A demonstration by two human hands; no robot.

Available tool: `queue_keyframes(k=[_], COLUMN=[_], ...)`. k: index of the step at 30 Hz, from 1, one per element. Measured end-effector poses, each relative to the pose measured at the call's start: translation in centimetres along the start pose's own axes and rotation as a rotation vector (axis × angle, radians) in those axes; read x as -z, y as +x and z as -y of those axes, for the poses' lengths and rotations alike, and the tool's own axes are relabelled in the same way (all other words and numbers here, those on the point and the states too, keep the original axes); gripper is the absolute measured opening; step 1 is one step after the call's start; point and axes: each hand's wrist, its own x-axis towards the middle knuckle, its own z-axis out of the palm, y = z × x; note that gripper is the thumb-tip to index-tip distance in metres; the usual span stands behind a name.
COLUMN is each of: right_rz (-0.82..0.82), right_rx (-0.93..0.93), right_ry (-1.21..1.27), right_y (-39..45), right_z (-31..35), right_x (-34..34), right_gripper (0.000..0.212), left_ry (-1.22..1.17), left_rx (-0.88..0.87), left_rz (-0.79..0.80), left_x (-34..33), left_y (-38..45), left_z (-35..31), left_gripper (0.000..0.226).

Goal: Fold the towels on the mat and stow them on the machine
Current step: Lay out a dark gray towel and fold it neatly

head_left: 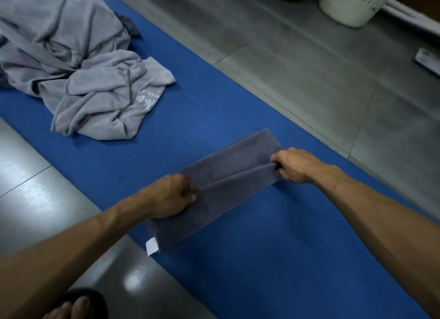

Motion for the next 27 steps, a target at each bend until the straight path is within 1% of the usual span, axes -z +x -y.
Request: queue_keyframes(k=[3, 6, 10, 15, 19, 21, 23, 24, 26, 27], right_rz=[-0.17, -0.273, -0.296, -0.307, -0.284, -0.267, -0.254, -0.247, -0.243, -0.248], right_rx=[0.013, 0.029, 0.01, 0.001, -0.029, -0.051, -0.067, -0.07, -0.077, -0.086], right_ry=[-0.009, -0.045, -0.111, -0.079, -0.022, 0.008, 0.015, 0.007, -0.009, -0.016], right_y=[2.2, 4.3, 6.7, 8.6, 9.6, 10.0, 10.4, 10.5, 10.6, 10.6], right_z=[0.7, 2.3, 3.9, 4.1, 3.9, 4.0, 4.1, 4.2, 4.2, 4.3], right_x=[0.9, 1.6, 1.1, 0.2, -0.4, -0.5, -0.4, -0.3, -0.2, -0.2], right_gripper=[0.014, 0.014, 0.016, 0.017, 0.018, 0.02, 0.021, 0.022, 0.024, 0.026], left_ry=[0.13, 0.258, 0.352, 0.423, 0.561, 0.596, 0.576, 0.541, 0.474, 0.455], left_rx=[0.173, 0.241, 0.239, 0.224, 0.267, 0.216, 0.027, -0.071, -0.179, -0.176], left_rz=[-0.174, -0.271, -0.303, -0.334, -0.324, -0.412, -0.54, -0.543, -0.404, -0.319], left_x=[-0.4, -0.8, -1.3, -1.6, -1.1, -0.7, -1.2, -1.8, -3.3, -4.2], left_y=[-0.2, -0.4, 0.0, 0.9, 1.7, 2.0, 2.6, 3.0, 3.6, 4.0], left_z=[1.6, 1.9, 2.6, 3.8, 4.3, 4.3, 3.6, 3.0, 1.5, 1.2], left_gripper=[0.023, 0.03, 0.031, 0.027, 0.026, 0.025, 0.026, 0.033, 0.052, 0.06])
